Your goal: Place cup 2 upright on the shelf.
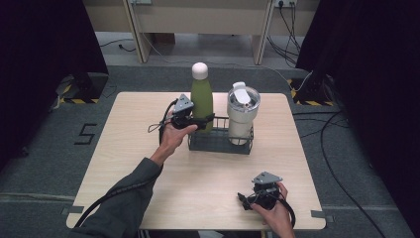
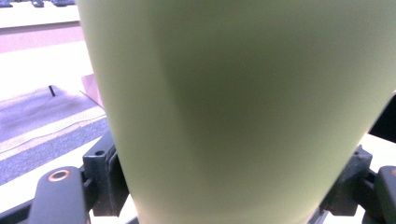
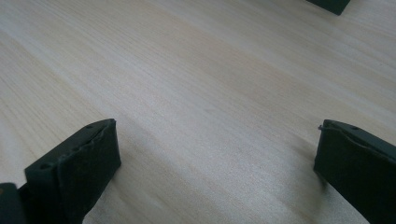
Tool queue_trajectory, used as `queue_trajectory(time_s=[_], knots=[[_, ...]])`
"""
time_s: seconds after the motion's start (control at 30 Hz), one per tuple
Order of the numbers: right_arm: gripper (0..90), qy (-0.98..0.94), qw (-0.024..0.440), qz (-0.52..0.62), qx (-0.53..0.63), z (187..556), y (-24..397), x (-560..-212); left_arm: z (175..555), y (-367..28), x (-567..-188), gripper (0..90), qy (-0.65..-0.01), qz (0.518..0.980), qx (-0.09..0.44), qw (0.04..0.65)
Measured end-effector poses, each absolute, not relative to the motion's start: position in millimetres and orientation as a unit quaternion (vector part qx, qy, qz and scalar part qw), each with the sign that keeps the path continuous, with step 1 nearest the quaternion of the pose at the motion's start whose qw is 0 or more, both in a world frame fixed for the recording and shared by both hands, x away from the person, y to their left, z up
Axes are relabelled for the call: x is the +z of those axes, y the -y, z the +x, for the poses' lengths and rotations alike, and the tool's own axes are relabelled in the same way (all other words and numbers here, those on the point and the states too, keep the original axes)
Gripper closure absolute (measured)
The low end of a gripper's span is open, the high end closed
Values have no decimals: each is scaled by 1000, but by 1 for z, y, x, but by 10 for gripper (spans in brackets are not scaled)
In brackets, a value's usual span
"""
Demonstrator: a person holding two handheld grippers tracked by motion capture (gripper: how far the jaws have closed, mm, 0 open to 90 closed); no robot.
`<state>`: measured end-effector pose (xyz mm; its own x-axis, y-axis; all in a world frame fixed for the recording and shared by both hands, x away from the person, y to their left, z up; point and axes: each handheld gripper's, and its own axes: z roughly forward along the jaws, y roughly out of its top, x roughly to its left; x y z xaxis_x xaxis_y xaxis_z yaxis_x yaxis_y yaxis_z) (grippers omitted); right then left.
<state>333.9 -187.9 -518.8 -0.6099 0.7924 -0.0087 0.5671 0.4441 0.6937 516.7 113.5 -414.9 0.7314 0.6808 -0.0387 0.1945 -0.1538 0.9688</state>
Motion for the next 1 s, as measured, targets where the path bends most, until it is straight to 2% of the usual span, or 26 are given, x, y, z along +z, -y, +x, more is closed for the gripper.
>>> queue_trajectory(time_s=[1.0], knots=[[5,-833,167,409,334,334,188,-519,521,-108,-446,203,-302,749,210,552]])
